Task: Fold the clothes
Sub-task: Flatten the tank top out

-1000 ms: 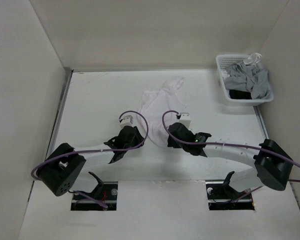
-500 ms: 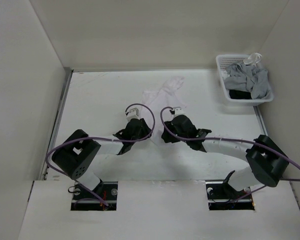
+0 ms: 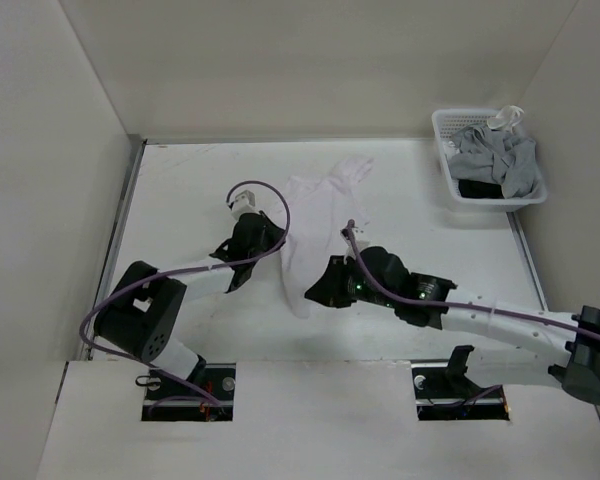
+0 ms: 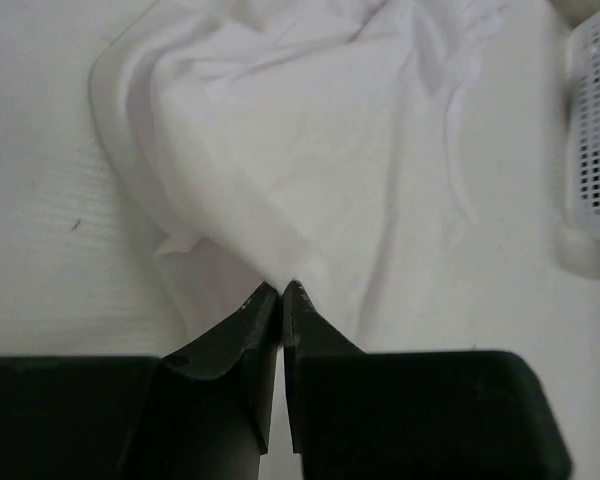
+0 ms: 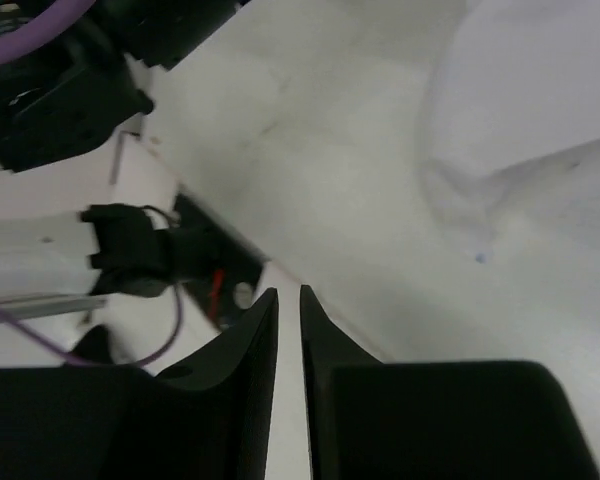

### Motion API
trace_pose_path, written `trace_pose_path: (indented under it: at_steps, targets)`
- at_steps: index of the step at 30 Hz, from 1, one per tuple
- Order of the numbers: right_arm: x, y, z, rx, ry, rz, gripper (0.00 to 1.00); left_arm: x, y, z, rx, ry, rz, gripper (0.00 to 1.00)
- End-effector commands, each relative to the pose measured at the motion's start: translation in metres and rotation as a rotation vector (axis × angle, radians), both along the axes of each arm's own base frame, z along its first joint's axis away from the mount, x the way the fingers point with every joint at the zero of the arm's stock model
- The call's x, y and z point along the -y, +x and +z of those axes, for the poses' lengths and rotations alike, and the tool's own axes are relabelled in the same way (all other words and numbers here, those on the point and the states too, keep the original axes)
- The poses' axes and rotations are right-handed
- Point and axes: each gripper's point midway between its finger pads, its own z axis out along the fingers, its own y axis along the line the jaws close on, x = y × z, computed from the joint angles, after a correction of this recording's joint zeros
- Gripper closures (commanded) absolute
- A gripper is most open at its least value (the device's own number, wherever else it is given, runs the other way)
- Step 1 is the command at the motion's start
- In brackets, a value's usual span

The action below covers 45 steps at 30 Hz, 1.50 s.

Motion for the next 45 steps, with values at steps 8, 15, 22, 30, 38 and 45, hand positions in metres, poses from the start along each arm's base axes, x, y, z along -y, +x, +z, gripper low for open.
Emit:
trace_pose_path:
  at_steps: [8, 15, 22, 30, 38, 45]
  targets:
    - [0.025, 0.047, -0.051, -0.013, 0.017, -0.223, 0.56, -0.004, 0.021, 0.04, 0.078, -0.03, 0.025, 0.93]
    - [-0.066, 0.013, -0.073, 0.073, -0.062, -0.053, 0.48, -0.015, 0.012, 0.048, 0.111, -0.027, 0.036, 0.64]
    - [-0.084, 0.024, -0.117, -0.006, -0.179, -0.215, 0.54, -0.063, -0.024, 0.04, 0.107, -0.015, 0.115, 0.57]
    - [-0.075, 0.025, -0.149, -0.025, -0.395, -0.273, 0.56, -0.089, -0.055, 0.025, 0.097, -0.005, 0.133, 0.56]
    - [-0.068, 0.022, -0.161, -0.066, -0.468, -0.305, 0.64, -0.092, -0.059, 0.037, 0.137, -0.027, 0.122, 0.56]
    - [-0.08, 0.012, -0.176, -0.132, -0.474, -0.269, 0.74, -0.088, -0.061, 0.041, 0.152, -0.035, 0.108, 0.56]
